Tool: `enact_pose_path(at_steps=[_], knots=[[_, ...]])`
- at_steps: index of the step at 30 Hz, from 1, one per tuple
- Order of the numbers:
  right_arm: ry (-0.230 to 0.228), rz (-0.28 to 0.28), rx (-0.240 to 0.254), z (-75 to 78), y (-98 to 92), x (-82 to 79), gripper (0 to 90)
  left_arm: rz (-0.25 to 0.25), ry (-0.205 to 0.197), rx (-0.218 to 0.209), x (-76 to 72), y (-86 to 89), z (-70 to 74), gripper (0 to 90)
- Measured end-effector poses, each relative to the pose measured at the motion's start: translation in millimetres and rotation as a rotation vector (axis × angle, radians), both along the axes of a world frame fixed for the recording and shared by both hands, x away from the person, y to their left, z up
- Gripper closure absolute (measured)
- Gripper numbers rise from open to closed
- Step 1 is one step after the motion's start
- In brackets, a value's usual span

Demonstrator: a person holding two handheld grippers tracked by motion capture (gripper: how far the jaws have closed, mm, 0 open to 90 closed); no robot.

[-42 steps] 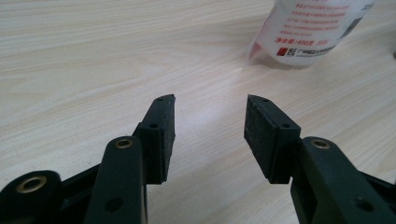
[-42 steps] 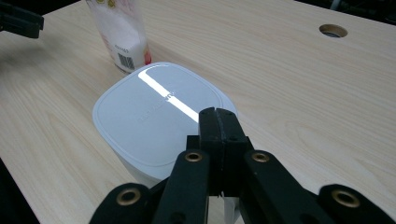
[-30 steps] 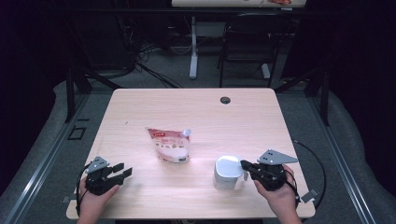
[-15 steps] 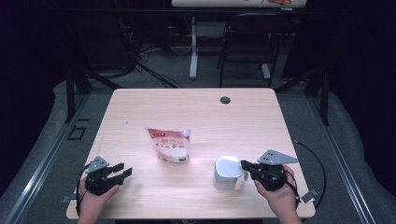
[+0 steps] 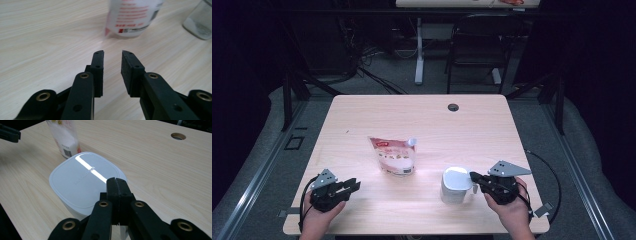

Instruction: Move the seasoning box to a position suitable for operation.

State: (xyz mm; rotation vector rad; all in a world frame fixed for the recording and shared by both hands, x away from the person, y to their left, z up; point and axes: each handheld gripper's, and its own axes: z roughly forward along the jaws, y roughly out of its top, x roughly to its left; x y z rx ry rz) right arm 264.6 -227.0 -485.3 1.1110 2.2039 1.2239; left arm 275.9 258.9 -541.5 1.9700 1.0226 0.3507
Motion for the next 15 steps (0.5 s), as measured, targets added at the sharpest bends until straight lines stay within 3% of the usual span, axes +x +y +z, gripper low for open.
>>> enact_pose_path(at_steps=[15], knots=[[-0.002,-0.001,0.003,-0.4,-0.2,-0.3,90.0,-0.179,0.008,0.003,-5.5,-65.5,17.7,90.0]])
